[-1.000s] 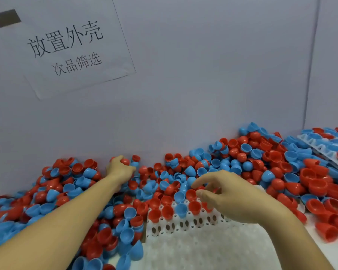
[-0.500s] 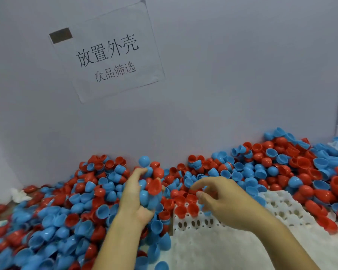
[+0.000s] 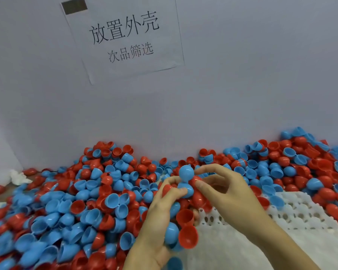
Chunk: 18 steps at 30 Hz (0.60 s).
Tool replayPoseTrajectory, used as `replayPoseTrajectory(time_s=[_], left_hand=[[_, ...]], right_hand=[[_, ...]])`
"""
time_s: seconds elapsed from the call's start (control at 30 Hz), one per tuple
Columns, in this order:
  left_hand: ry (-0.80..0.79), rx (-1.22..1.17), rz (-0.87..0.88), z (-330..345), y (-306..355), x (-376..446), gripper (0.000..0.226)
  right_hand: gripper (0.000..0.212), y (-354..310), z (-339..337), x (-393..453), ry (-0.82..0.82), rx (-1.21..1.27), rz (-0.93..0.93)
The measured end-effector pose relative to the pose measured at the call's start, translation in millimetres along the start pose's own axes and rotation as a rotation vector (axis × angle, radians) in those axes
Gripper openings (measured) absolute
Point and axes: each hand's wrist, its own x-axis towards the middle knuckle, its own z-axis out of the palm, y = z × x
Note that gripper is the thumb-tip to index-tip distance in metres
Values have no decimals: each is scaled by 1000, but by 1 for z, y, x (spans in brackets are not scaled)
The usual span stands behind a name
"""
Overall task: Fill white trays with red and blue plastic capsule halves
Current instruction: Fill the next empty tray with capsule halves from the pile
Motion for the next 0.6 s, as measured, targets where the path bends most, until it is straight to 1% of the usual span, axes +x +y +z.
replayPoseTrajectory(time_s=[0.03, 0.1, 0.13, 0.17, 0.2, 0.23, 0.27, 0.3, 0.33, 0.37, 0.4, 0.47, 0.53, 0.6], left_hand=[[-57, 2, -15, -5, -4, -4, 36], [-90, -10, 5, -4, -4, -8, 39], [-75, -35, 4, 1, 1, -8, 40], [-48, -46, 12, 5, 4, -4, 34], [-12, -21, 21, 9, 8, -1, 18], [20, 15, 45, 9, 11, 3, 11], [19, 59, 59, 7, 12, 7, 25], [16, 79, 55, 5, 13, 10, 32], [24, 76, 37, 7, 14, 10, 32], [43, 54, 4, 8, 13, 12, 25], [47, 56, -1, 11, 16, 8, 13], [81, 142, -15, 9, 17, 15, 39], [122, 184, 8, 10, 16, 21, 31], [106, 164, 22, 13, 12, 19, 29]], right_hand=[[18, 0, 1, 0, 24, 38, 5], [28, 0, 3, 0, 58, 125, 44], [31, 0, 4, 0, 56, 157, 63], [33, 1, 4, 0, 34, 184, 78], [34, 0, 4, -1, -1, 210, 86], [34, 0, 4, -1, -31, 223, 84], [33, -1, 4, -1, -44, 218, 73], [31, -1, 5, -1, -39, 206, 60], [28, -1, 5, -1, -20, 200, 48], [24, -2, 6, -1, 8, 207, 38], [22, -3, 7, -1, 46, 220, 23], [19, -2, 10, -1, 143, 235, -12], [17, 0, 14, -1, 245, 253, -31], [19, 1, 15, 0, 335, 299, -43]])
